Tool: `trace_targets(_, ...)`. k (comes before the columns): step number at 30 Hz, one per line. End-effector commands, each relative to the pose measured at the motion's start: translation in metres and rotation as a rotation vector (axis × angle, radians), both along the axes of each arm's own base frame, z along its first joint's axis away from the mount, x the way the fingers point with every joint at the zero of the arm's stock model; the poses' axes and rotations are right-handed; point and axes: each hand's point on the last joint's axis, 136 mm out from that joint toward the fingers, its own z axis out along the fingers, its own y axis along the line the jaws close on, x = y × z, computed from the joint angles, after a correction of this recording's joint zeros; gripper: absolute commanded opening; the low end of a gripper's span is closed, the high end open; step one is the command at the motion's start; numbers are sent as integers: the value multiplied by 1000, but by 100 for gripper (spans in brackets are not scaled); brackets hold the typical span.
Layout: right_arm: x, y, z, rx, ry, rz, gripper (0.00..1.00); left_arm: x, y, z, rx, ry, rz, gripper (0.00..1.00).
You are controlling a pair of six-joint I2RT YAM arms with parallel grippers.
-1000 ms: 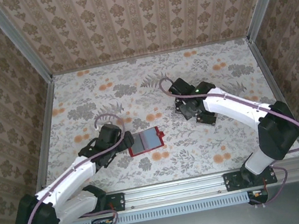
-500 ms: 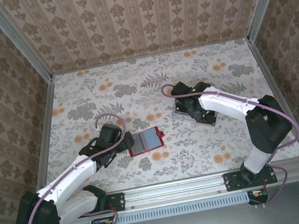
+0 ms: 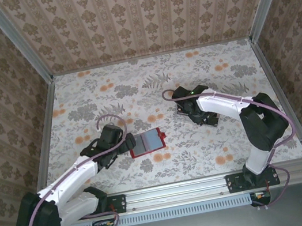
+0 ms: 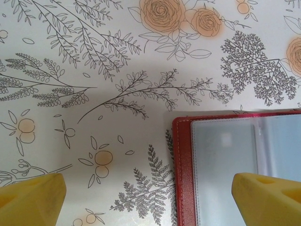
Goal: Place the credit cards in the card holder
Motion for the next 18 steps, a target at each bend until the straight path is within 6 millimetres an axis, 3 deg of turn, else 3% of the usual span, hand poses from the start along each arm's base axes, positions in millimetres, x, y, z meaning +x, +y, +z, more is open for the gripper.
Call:
trace_targets(1, -11, -7, -10, -33, 61, -2, 42, 8, -6, 8, -13, -22, -16, 100)
trace_targets(18, -22, -6, -20, -25, 121, -12, 30, 10, -8, 6, -18, -18, -13, 100)
